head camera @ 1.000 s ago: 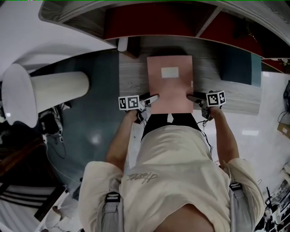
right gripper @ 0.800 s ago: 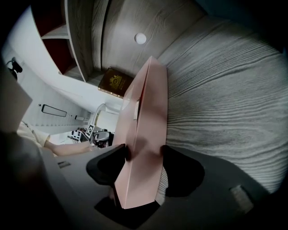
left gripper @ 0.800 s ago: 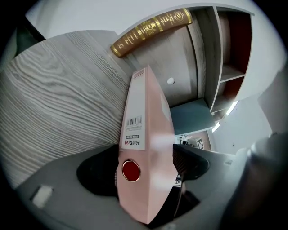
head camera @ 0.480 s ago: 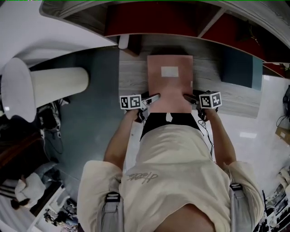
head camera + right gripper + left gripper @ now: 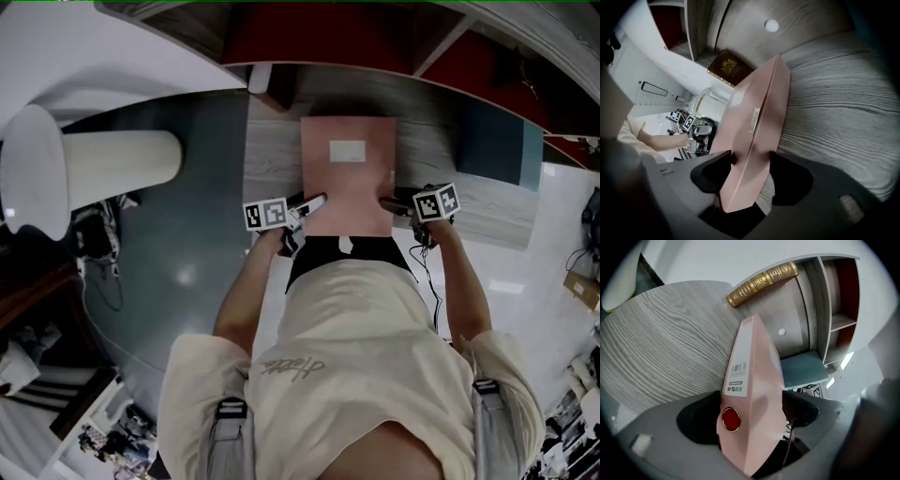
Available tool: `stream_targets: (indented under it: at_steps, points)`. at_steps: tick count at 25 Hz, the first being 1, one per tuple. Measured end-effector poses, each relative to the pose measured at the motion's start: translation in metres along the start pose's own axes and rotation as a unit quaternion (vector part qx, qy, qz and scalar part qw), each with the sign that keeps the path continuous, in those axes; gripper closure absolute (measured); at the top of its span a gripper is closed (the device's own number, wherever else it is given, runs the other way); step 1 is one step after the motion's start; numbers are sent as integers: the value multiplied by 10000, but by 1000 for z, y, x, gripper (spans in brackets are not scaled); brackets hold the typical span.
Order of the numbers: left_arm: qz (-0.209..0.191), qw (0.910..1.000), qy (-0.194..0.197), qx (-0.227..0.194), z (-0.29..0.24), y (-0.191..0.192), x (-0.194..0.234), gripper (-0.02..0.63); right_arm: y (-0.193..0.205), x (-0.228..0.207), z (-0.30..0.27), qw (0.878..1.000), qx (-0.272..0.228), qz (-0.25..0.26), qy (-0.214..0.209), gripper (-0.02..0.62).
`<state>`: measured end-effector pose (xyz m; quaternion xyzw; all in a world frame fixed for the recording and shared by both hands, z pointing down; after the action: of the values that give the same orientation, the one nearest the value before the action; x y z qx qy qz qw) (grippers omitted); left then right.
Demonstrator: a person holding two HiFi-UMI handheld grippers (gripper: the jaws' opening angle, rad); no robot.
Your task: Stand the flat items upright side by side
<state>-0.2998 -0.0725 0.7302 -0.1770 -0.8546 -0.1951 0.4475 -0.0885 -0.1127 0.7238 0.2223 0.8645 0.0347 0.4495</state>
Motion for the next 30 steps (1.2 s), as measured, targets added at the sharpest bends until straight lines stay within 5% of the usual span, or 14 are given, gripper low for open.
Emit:
stream_targets:
  at_steps: [8,14,21,26,28,30]
  points:
    - [372,9974,-621,-34,24,43,14,175,11,14,-15,9976,475,418,-267,337]
    - [851,9951,-494,-101,34,75,28,175,16,24,-27,9945,753,593,-431,339]
    - [1068,9935,330,-228,38,83,40,198,20,32,-38,9928,907,658,-429,341]
    - [559,9969,543,64,63,85,37,258,27,41,-38,9947,766,519,-453,334]
    - [769,9879,1340,101,71,87,16,276,31,47,-34,9961,613,410,-493,334]
    - [1006,9683,2283,107,76,87,-4,259,33,57,-30,9973,329,264,-603,337]
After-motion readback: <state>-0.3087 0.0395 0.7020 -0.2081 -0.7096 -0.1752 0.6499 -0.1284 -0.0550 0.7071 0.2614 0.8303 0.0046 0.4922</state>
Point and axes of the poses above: the fingertips, and each gripper's own axes: z backward along the fingers, x to its left, y out of its underside, the point moved 2 cm from there along z, backward along the fingers, and after that the axes turned 1 degree about -x, right-handed, at the moved point
